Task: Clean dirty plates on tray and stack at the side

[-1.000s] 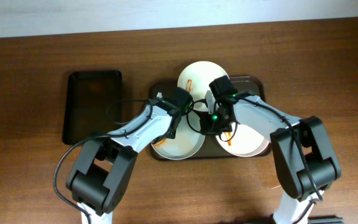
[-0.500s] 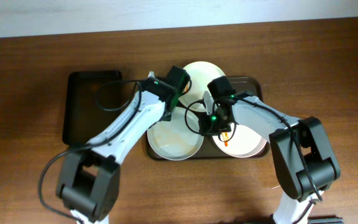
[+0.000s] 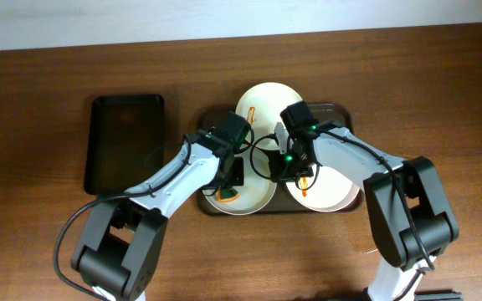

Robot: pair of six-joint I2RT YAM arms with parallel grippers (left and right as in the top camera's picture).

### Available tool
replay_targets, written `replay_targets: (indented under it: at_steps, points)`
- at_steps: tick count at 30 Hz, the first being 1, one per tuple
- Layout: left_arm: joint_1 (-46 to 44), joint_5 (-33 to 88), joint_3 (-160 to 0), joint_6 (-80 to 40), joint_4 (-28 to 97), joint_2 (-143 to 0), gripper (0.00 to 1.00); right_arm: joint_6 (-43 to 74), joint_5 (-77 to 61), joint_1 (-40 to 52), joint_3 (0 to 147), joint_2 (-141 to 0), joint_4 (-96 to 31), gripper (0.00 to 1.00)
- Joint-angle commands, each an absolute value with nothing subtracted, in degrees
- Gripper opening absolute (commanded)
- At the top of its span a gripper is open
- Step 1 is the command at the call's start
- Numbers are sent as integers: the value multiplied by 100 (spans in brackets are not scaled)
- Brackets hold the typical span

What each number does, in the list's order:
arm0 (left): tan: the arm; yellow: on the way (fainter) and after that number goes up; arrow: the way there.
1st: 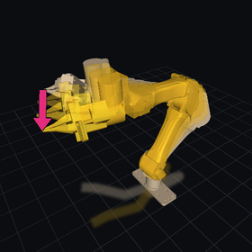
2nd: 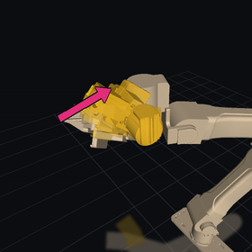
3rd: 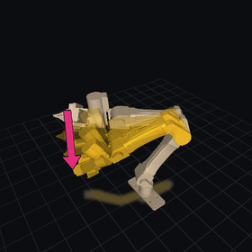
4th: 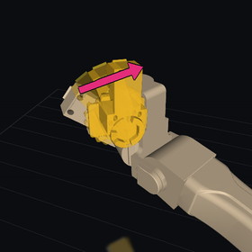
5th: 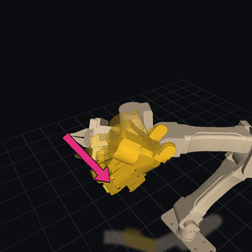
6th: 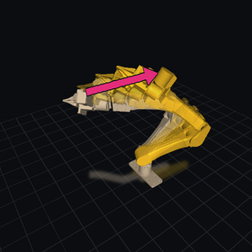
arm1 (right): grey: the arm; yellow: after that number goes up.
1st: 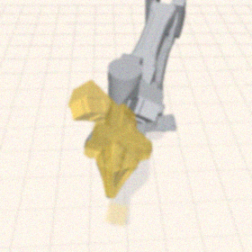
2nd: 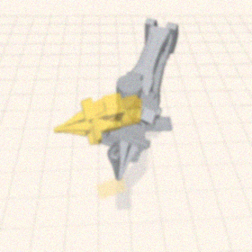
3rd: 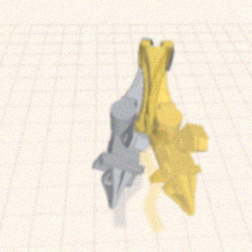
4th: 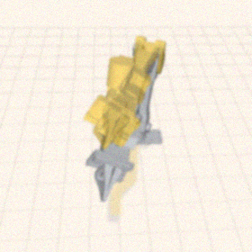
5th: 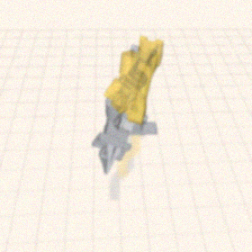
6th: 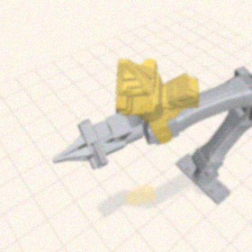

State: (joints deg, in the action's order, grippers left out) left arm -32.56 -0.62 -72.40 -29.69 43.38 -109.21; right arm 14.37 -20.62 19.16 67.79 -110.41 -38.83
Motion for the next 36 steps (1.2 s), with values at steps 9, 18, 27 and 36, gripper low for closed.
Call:
replay_targets:
  at_steps: [9, 18, 27, 36]
  points:
    - [-3284, -1229, -6368, -2976, 3704, -10901, 0, 1444, -1730, 1922, 6945, -11006, -4121, 4]
    - [-3284, -3339, -6558, -2976, 4115, -10868, 0, 1446, -1614, 1922, 6947, -11006, -4121, 4]
    - [-3068, -3124, -7229, -3795, 4285, -9225, 0, 1380, -1520, 2211, 7529, -10984, -4834, 4]
    - [-2053, -2296, -7150, -3205, 4381, -9220, 0, 1627, 906, 3168, 9386, -10973, -6696, 4]
